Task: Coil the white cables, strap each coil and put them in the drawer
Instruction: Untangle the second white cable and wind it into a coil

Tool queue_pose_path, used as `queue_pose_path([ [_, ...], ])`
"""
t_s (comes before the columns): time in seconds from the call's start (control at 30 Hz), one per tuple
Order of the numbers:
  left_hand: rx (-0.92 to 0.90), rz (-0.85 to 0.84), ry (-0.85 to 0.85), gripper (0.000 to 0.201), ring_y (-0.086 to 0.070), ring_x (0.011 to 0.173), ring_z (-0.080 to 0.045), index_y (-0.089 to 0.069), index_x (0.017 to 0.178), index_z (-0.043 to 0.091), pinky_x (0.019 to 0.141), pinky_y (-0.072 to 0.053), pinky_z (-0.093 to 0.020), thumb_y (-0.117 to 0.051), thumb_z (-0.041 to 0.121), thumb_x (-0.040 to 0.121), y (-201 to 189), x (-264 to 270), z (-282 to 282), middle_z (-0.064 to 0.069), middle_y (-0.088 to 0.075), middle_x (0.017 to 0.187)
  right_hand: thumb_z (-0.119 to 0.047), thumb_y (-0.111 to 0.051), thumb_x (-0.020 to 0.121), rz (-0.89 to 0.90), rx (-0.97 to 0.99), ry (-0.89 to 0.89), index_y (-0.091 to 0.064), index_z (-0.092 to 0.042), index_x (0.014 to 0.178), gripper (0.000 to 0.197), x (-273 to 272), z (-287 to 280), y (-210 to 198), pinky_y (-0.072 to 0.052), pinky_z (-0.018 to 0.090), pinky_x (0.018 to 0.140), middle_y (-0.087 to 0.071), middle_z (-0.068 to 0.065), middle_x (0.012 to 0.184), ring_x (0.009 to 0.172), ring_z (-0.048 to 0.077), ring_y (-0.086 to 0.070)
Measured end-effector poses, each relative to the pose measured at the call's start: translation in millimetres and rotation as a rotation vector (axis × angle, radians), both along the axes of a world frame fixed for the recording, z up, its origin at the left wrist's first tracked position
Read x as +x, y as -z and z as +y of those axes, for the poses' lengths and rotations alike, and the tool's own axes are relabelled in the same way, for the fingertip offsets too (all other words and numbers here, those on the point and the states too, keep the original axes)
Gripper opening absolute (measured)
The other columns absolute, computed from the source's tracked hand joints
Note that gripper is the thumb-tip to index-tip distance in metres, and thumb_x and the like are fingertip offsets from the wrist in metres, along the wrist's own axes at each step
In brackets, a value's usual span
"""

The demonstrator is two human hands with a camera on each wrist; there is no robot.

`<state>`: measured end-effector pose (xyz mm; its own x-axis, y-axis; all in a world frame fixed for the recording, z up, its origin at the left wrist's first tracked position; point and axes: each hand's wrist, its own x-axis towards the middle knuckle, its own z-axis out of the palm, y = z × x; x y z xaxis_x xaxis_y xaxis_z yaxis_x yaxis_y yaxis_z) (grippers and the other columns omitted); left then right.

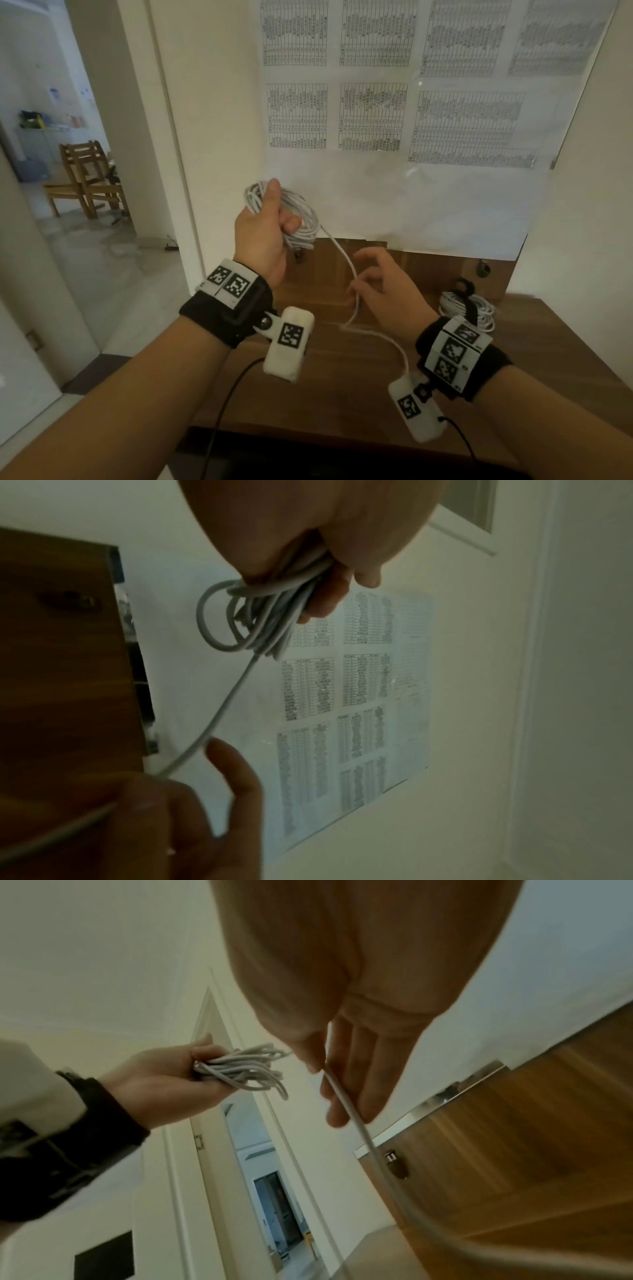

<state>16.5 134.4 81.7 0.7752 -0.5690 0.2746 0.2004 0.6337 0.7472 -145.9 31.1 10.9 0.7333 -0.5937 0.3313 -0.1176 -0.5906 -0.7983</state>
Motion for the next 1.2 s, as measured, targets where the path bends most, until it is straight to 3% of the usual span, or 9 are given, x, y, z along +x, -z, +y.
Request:
queue_pose_path([
  [0.23,0.346,-0.638,-0.213,0.041,-0.070,0.069,-0.010,-0.070,0.086,0.000,0.070,-0.056,-0.026,-0.051,0.031,0.104,22,-15,-2,-0.002,-0.075,0.075,-0.006,-0.051,0.102,-0.030,0.158,-0.092,-0.066,-0.019,0.107,0.021,1,19,-8,-0.061,0.032,0.067,-0.069,0.006,0.089,0.065,0.020,-0.072],
  [0.37,0.499,-0.987,-0.181,0.026,-0.063,0.065,0.005,-0.072,0.091,0.011,0.060,-0.046,-0.010,-0.059,0.032,0.099,38,-17,-5,0.009,-0.069,0.075,0.007,-0.046,0.097,-0.046,0.341,-0.188,-0.066,-0.009,0.119,0.034,1,17,-16,-0.059,0.032,0.066,-0.070,0.016,0.087,0.067,0.023,-0.071],
  [0.5,0.556,-1.116,-0.097,0.027,-0.063,0.066,-0.011,-0.065,0.095,0.008,0.057,-0.048,-0.018,-0.059,0.034,0.099,48,-20,-8,0.000,-0.067,0.074,-0.008,-0.073,0.089,-0.040,0.202,-0.233,-0.071,-0.008,0.114,0.025,-4,15,-14,-0.062,0.040,0.080,-0.077,0.011,0.099,0.083,0.023,-0.075],
  [0.63,0.508,-1.006,0.147,0.029,-0.064,0.078,-0.026,-0.062,0.106,0.004,0.071,-0.056,-0.037,-0.055,0.031,0.102,55,-28,-8,-0.020,-0.066,0.093,-0.030,-0.069,0.092,-0.075,0.156,-0.164,-0.076,-0.014,0.097,0.019,-10,20,-18,-0.060,0.035,0.064,-0.075,0.004,0.075,0.064,0.019,-0.070],
  [0.77,0.544,-0.932,0.215,0.027,-0.064,0.067,-0.004,-0.065,0.098,0.008,0.064,-0.051,-0.023,-0.046,0.025,0.106,56,-35,-6,-0.008,-0.069,0.082,-0.031,-0.061,0.098,-0.170,0.140,-0.047,-0.067,0.004,0.076,0.042,-12,16,-22,-0.050,0.034,0.046,-0.060,0.008,0.051,0.040,0.021,-0.055],
  [0.87,0.503,-0.844,0.290,0.039,-0.063,0.063,-0.019,-0.065,0.101,-0.004,0.059,-0.052,-0.030,-0.045,0.030,0.106,58,-39,-6,-0.020,-0.069,0.079,-0.028,-0.070,0.092,-0.241,0.115,0.062,-0.062,-0.001,0.089,0.029,-10,10,-28,-0.046,0.029,0.041,-0.062,0.016,0.057,0.039,0.020,-0.053],
  [1.03,0.462,-0.670,0.433,0.028,-0.062,0.069,-0.019,-0.068,0.103,0.003,0.065,-0.049,-0.028,-0.053,0.026,0.101,59,-44,-7,-0.010,-0.069,0.082,-0.015,-0.068,0.093,-0.324,-0.030,0.082,-0.053,-0.030,0.128,0.040,-11,-4,-35,-0.054,0.042,0.054,-0.057,0.024,0.073,0.059,0.037,-0.056],
  [1.13,0.417,-0.618,0.491,0.014,-0.053,0.051,-0.012,-0.064,0.097,0.005,0.050,-0.042,-0.020,-0.056,0.017,0.098,53,-46,-4,0.001,-0.060,0.064,-0.026,-0.062,0.098,-0.259,-0.181,0.074,-0.071,-0.024,0.113,0.017,-13,-8,-37,-0.056,0.041,0.067,-0.067,0.001,0.082,0.072,0.018,-0.065],
  [1.2,0.374,-0.557,0.545,0.013,-0.036,0.040,-0.008,-0.060,0.094,0.008,0.045,-0.025,-0.022,-0.063,0.020,0.091,48,-44,-1,0.006,-0.043,0.053,-0.044,-0.056,0.095,-0.206,-0.259,0.053,-0.074,-0.019,0.104,0.032,-17,-11,-38,-0.054,0.037,0.078,-0.065,-0.002,0.093,0.083,0.011,-0.063],
])
